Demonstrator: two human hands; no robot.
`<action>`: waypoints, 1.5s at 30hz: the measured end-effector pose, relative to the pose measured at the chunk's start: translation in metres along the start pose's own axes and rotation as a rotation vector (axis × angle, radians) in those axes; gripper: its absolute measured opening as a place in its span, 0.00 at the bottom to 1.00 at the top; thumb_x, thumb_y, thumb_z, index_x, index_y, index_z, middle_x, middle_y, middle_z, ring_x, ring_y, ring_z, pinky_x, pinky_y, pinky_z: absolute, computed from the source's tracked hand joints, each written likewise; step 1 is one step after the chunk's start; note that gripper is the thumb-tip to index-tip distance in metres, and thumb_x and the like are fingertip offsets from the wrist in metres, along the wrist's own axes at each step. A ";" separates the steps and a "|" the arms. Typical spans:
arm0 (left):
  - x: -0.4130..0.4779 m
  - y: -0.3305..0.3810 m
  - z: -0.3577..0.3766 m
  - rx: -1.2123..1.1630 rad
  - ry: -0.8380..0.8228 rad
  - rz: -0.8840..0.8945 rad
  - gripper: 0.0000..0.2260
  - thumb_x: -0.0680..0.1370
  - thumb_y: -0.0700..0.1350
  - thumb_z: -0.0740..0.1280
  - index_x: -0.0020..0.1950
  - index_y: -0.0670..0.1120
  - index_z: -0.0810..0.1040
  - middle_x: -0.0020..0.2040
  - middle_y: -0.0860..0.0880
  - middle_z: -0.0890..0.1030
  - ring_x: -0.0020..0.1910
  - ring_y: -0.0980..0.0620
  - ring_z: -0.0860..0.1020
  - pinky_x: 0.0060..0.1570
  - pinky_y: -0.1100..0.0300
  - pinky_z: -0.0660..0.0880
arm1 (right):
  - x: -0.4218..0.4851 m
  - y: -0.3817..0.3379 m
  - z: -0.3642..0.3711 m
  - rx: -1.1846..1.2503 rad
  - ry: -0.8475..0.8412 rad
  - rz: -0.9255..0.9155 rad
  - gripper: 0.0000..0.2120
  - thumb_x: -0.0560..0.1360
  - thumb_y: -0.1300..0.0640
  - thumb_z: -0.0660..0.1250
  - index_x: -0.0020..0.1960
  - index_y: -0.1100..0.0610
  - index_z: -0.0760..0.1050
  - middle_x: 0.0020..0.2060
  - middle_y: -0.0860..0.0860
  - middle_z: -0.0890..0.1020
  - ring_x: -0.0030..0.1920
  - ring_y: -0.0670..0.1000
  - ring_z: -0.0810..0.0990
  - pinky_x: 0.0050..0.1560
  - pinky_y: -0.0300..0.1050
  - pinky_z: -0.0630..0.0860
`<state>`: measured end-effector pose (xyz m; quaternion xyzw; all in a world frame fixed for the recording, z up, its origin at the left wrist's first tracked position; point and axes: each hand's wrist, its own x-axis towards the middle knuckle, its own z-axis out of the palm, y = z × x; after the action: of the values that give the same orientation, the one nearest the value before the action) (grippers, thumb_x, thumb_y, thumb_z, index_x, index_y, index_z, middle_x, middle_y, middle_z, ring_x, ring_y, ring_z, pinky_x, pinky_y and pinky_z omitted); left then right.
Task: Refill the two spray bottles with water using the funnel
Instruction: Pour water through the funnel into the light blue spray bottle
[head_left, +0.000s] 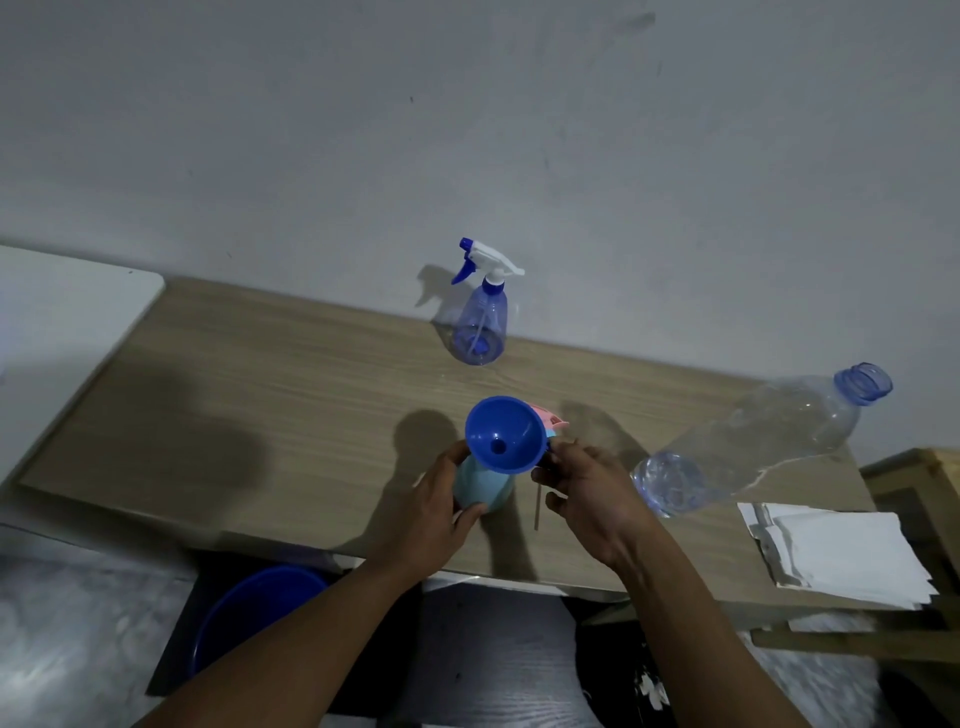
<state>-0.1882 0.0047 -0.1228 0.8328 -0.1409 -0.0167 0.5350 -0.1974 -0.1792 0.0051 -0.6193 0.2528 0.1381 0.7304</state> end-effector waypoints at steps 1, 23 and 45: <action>0.000 0.000 0.000 0.005 -0.002 0.004 0.37 0.74 0.45 0.73 0.71 0.70 0.54 0.70 0.56 0.69 0.63 0.52 0.75 0.53 0.48 0.80 | 0.000 0.000 0.000 -0.004 0.007 -0.002 0.09 0.83 0.55 0.61 0.51 0.52 0.80 0.39 0.48 0.84 0.44 0.50 0.77 0.46 0.48 0.68; -0.005 0.005 0.011 -0.145 0.018 -0.155 0.31 0.73 0.29 0.72 0.71 0.45 0.63 0.65 0.46 0.70 0.60 0.50 0.77 0.55 0.61 0.79 | -0.025 0.000 -0.133 -0.138 0.862 -0.496 0.47 0.66 0.48 0.81 0.77 0.48 0.58 0.71 0.49 0.69 0.68 0.50 0.70 0.66 0.50 0.72; -0.020 0.043 -0.016 -0.194 0.014 -0.206 0.43 0.65 0.48 0.82 0.73 0.61 0.60 0.69 0.58 0.70 0.64 0.61 0.72 0.52 0.60 0.77 | -0.046 -0.043 -0.127 -0.292 0.575 -0.940 0.40 0.69 0.43 0.75 0.74 0.54 0.61 0.63 0.52 0.76 0.61 0.48 0.79 0.60 0.45 0.76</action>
<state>-0.2145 0.0069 -0.0797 0.7873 -0.0485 -0.0794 0.6095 -0.2388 -0.3061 0.0528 -0.7724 0.1172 -0.3423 0.5220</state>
